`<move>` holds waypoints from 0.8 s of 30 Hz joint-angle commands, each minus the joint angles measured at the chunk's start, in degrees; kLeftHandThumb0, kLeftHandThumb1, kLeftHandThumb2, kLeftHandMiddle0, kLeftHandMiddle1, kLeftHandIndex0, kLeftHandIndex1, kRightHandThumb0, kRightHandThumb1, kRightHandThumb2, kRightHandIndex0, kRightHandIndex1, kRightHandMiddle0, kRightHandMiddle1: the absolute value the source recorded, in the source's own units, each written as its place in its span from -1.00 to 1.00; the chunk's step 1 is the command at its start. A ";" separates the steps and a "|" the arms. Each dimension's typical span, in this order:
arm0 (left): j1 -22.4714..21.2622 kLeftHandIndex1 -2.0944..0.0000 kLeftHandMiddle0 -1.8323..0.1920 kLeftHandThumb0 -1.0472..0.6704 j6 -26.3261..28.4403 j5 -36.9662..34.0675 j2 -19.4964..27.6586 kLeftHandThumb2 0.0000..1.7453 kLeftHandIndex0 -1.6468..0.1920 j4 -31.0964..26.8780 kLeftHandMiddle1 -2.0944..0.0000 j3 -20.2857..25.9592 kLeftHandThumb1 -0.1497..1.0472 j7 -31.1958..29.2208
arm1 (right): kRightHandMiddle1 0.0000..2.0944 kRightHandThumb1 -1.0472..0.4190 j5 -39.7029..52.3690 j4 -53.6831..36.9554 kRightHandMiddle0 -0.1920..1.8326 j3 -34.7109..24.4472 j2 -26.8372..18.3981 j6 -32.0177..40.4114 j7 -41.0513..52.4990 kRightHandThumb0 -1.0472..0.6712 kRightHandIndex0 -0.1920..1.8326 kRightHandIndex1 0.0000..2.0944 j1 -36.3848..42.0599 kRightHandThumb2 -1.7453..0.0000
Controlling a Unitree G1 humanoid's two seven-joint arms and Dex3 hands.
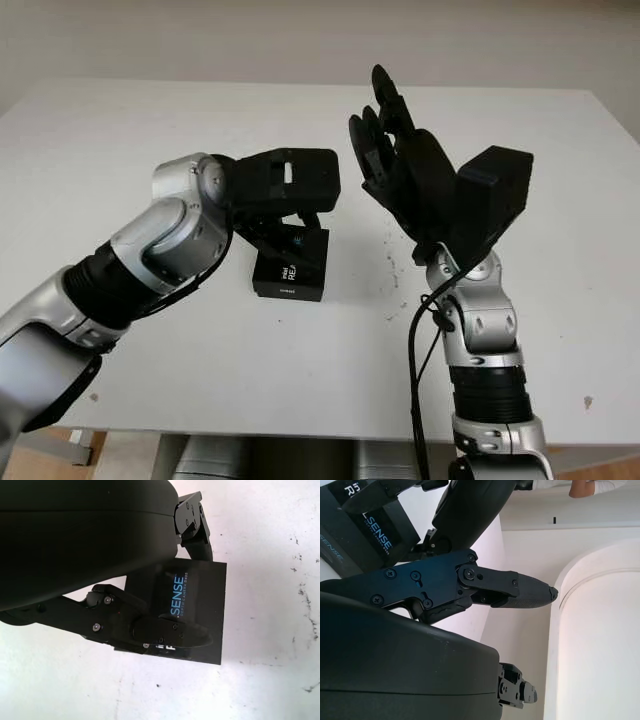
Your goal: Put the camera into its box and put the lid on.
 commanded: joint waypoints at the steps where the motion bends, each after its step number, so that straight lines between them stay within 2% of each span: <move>1: 1.50 -0.87 1.00 -0.42 -3.76 -0.06 0.49 -0.69 0.98 -1.45 -0.69 -2.20 1.00 -1.54 | -0.88 -1.00 0.08 0.17 -0.94 -0.41 -0.22 -0.98 0.21 -0.50 -0.92 -0.94 -0.77 0.39; 3: 2.86 -0.96 0.97 -0.41 -8.53 0.21 1.45 -0.68 0.84 -1.25 -0.80 -1.70 1.00 -0.19 | -0.88 -1.00 0.25 0.34 -0.95 -0.53 -0.21 -1.10 0.36 -0.50 -0.92 -0.94 -0.80 0.39; 4: 3.51 -0.98 0.93 -0.41 -10.46 0.58 1.80 -0.68 0.70 -1.12 -0.90 -1.53 1.00 0.52 | -0.88 -1.00 0.29 0.39 -0.95 -0.56 -0.21 -1.16 0.43 -0.49 -0.92 -0.94 -0.81 0.40; 5: 4.07 -0.82 0.96 -0.40 -11.30 1.17 1.93 -0.68 0.86 -1.08 -0.72 -1.43 1.00 1.09 | -0.88 -1.00 0.32 0.26 -0.95 -0.59 -0.24 -0.96 0.42 -0.49 -0.92 -0.94 -0.75 0.39; 6: 4.85 -0.54 0.98 -0.40 -11.62 1.86 1.94 -0.69 0.93 -1.35 -0.38 -1.15 1.00 1.93 | -0.88 -1.00 0.36 0.14 -0.95 -0.64 -0.27 -0.75 0.41 -0.49 -0.92 -0.94 -0.70 0.39; 7: 5.87 -0.28 0.99 -0.40 -12.18 2.63 1.99 -0.70 0.96 -1.82 -0.22 -0.82 1.00 3.13 | -0.87 -1.00 0.39 0.12 -0.94 -0.69 -0.26 -0.61 0.40 -0.50 -0.92 -0.94 -0.70 0.40; 8: 7.10 0.18 1.00 -0.41 -13.08 3.27 2.21 -0.72 0.99 -2.62 -0.04 -0.34 1.00 4.46 | -0.87 -1.00 0.47 0.07 -0.94 -0.75 -0.25 -0.50 0.40 -0.50 -0.91 -0.94 -0.68 0.40; 9: 8.41 0.46 1.00 -0.41 -14.31 4.08 2.60 -0.73 0.99 -3.49 0.19 0.00 1.00 5.93 | -0.87 -1.00 0.48 -0.07 -0.94 -0.77 -0.28 -0.41 0.37 -0.50 -0.91 -0.94 -0.63 0.41; 10: 9.66 0.68 1.00 -0.42 -16.31 4.78 3.25 -0.73 1.00 -4.37 0.28 0.29 1.00 7.34 | -0.87 -1.00 0.48 -0.13 -0.94 -0.78 -0.33 -0.46 0.42 -0.50 -0.91 -0.94 -0.60 0.41; 11: 10.65 0.85 1.00 -0.42 -18.73 5.89 4.21 -0.71 1.00 -5.19 0.58 0.16 1.00 8.46 | -0.87 -1.00 0.48 -0.22 -0.94 -0.81 -0.37 -0.45 0.43 -0.51 -0.91 -0.94 -0.56 0.42; 13: 12.52 0.96 1.00 -0.44 -24.49 8.73 6.15 -0.65 1.00 -6.12 0.86 -0.10 1.00 11.78 | -0.86 -1.00 0.51 -0.10 -0.94 -0.92 -0.46 -0.65 0.60 -0.51 -0.91 -0.94 -0.57 0.42; 14: 13.18 0.98 0.90 -0.45 -27.85 10.67 7.15 -0.64 0.99 -5.93 0.87 -0.49 1.00 13.67 | -0.86 -1.00 0.41 -0.04 -0.94 -0.91 -0.62 -0.69 0.75 -0.50 -0.91 -0.94 -0.57 0.42; 17: 15.16 1.00 0.98 -0.44 -33.79 14.88 8.10 -0.61 1.00 -4.32 0.97 0.38 1.00 18.78 | -0.87 -1.00 0.58 0.01 -0.97 -1.12 -0.96 -0.25 1.29 -0.50 -0.93 -0.95 -0.63 0.40; 22: 17.00 1.00 1.00 -0.45 -38.25 19.61 8.24 -0.61 1.00 -0.07 1.00 3.30 1.00 26.54 | -0.87 -1.00 0.81 0.46 -0.98 -1.70 -1.47 0.29 1.90 -0.50 -0.94 -0.96 -0.79 0.41; 24: 17.21 1.00 1.00 -0.44 -38.79 20.54 7.94 -0.61 1.00 1.71 1.00 4.45 1.00 27.93 | -0.87 -1.00 0.95 0.50 -0.98 -1.94 -1.61 0.20 2.04 -0.51 -0.94 -0.96 -0.75 0.42</move>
